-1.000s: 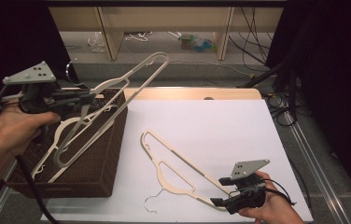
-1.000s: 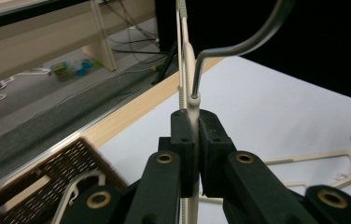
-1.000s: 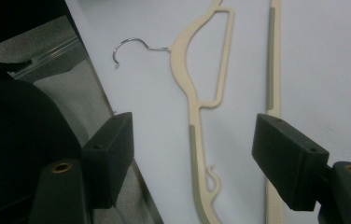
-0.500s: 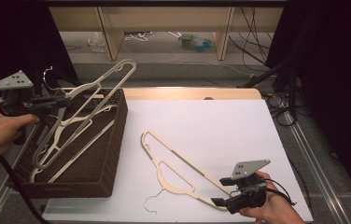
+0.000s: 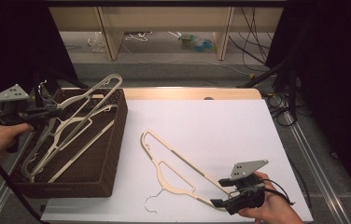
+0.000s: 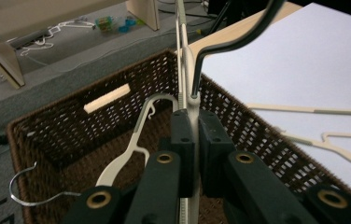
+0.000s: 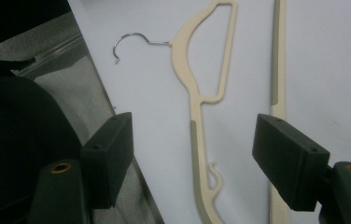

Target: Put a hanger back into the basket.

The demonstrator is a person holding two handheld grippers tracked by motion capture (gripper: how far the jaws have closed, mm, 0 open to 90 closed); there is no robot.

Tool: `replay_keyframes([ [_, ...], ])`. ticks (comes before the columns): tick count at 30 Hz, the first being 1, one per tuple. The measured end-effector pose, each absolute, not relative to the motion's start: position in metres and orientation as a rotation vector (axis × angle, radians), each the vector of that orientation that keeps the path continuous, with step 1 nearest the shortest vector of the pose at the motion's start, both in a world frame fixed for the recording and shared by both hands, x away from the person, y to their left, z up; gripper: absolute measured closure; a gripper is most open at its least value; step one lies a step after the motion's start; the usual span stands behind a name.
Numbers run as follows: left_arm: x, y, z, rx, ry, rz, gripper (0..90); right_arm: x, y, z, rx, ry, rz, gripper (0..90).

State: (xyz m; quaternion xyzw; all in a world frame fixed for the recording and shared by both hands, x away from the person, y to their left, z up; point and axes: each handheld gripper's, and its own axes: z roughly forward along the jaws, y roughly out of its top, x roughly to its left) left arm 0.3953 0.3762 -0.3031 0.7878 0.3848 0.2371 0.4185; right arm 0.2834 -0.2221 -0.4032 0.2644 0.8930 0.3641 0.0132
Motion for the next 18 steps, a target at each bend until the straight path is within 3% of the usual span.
replay_keyframes([
  [18,0.406,0.389,-0.341,2.068,0.978,0.510,85.9,0.283,-0.221,-0.403,0.832,2.799,1.126,30.1],
])
